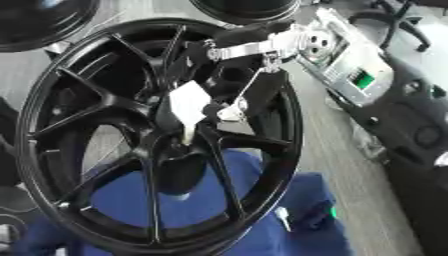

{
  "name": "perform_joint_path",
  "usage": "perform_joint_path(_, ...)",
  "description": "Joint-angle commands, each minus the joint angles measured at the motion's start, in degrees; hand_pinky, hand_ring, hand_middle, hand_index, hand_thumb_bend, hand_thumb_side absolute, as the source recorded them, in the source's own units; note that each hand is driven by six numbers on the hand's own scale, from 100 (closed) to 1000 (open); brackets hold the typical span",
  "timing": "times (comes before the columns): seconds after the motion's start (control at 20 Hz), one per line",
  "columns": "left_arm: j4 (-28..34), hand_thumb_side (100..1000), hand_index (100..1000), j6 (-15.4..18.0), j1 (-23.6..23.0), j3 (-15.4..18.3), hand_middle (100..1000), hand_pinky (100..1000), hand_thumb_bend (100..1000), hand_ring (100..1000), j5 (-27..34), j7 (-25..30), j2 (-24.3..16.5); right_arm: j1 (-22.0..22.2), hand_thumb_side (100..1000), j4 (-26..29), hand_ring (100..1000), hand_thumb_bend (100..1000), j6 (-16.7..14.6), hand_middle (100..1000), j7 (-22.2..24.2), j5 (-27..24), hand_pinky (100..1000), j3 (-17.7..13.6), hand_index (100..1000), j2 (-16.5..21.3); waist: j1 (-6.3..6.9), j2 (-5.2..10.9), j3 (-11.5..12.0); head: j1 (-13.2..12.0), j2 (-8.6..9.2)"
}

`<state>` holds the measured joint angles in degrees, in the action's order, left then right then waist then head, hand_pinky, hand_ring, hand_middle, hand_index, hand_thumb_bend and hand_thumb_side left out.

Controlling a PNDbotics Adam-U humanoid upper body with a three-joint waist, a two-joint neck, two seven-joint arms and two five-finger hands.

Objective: Pull the pin out of the wheel hub.

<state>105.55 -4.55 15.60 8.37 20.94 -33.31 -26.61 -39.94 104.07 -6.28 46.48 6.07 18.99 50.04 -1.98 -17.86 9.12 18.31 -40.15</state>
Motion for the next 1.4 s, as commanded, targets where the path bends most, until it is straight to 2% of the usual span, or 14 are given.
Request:
perform_joint_path(0.05, 0.61, 730, 678, -0.02, 0.36, 0.21, 635, 606, 106, 730, -0.03, 0.21, -1.05, -1.14, 225, -0.58, 899, 132, -0.62, 882, -0.26, 0.47, 991, -0.55, 955, 0.59, 0.0, 0.75, 0.24, 0.52, 0.67)
perform_joint_path(0.6, 0.56, 732, 674, 0.28, -0.47, 1.21, 632, 605, 106, 728, -0.03, -1.13, -0.94, -0.64, 224, -2.29, 899, 135, -2.4, 868, 0.1, 2.66, 989, -0.13, 944, 0.0, -0.52, 0.15, 1.07, 1.37, 0.82)
perform_joint_path(0.75, 0.43, 732, 673, 0.21, -0.61, 1.23, 632, 604, 103, 728, -0.02, -1.2, -0.9, -0.62, 218, -2.69, 889, 106, -2.49, 817, 0.23, 2.85, 981, -0.01, 918, -0.13, -0.58, 0.06, 1.09, 1.47, 0.79)
perform_joint_path(0.85, 0.3, 733, 672, 0.14, -0.67, 1.24, 632, 604, 104, 728, -0.02, -1.27, -0.86, -0.67, 208, -2.61, 885, 100, -2.36, 791, 0.35, 2.35, 979, 0.02, 907, -0.14, -0.6, 0.03, 1.05, 1.45, 0.77)
perform_joint_path(1.4, 0.01, 733, 671, -0.29, -0.87, 1.11, 632, 603, 100, 729, -0.29, -1.1, -1.02, -0.99, 176, 1.1, 875, 100, 0.17, 767, 2.08, -2.78, 975, -0.62, 897, 0.6, -0.64, -0.03, 0.95, 1.17, 1.26)
